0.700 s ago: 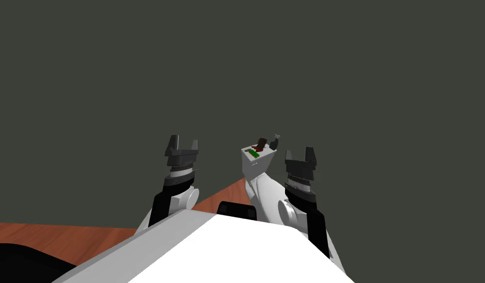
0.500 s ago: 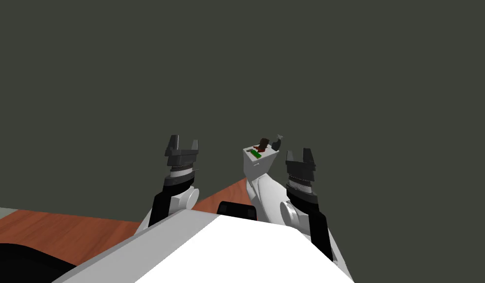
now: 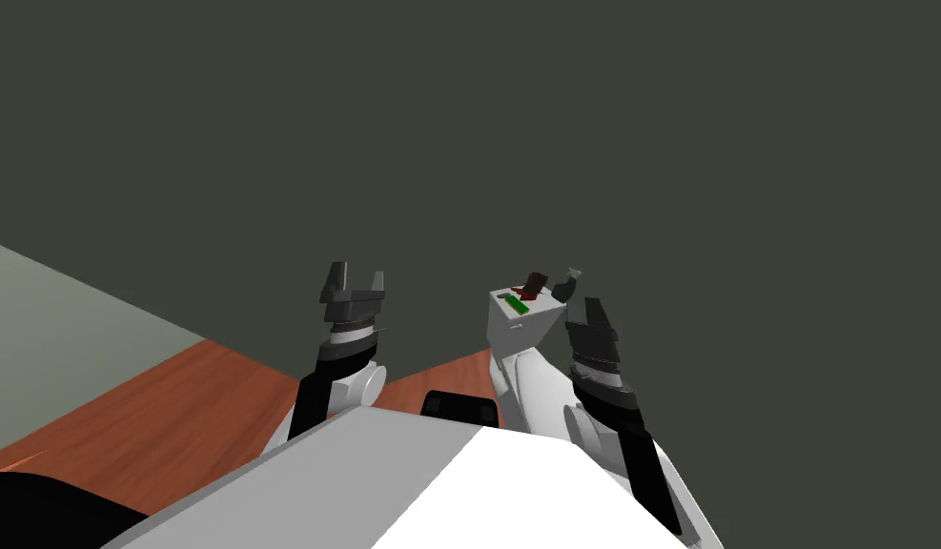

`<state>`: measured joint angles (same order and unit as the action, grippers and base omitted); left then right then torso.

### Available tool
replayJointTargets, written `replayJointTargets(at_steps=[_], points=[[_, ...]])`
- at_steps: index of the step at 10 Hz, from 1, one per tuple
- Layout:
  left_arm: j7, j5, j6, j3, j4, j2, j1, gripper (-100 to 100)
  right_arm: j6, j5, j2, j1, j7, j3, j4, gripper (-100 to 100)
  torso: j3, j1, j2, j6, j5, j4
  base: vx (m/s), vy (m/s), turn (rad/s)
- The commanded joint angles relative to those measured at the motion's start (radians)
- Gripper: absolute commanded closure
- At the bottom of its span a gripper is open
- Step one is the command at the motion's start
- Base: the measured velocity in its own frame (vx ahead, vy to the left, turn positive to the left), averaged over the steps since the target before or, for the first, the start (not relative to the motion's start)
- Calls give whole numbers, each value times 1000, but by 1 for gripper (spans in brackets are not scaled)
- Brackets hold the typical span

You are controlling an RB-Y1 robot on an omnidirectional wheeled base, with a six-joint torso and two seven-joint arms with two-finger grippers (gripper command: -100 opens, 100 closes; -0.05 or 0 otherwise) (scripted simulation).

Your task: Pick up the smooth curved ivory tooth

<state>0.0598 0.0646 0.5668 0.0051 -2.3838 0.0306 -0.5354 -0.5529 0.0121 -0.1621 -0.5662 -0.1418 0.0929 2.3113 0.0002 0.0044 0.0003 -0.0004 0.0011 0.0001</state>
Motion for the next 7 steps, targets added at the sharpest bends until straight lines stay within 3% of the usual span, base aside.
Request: replayJointTargets(at_steps=[1,3,4,7], points=[[0,0,0,0,0,0,0,0,-40,-19,-41,-29,-29,50,-36,-100,0,0,0,0,0,0,4,91,462],[0,0,0,0,0,0,0,0,-85,-48,-90,-70,-68,115,-83,-100,0,1,-1,0,0,0,12,88,415],[0,0,0,0,0,0,0,0,-85,-48,-90,-70,-68,121,-83,-100,0,1,0,0,0,0,8,56,181],[0,0,0,0,0,0,0,0,-156,-100,-168,-147,-133,217,-166,-100,0,-1,0,0,0,0,10,67,423]])
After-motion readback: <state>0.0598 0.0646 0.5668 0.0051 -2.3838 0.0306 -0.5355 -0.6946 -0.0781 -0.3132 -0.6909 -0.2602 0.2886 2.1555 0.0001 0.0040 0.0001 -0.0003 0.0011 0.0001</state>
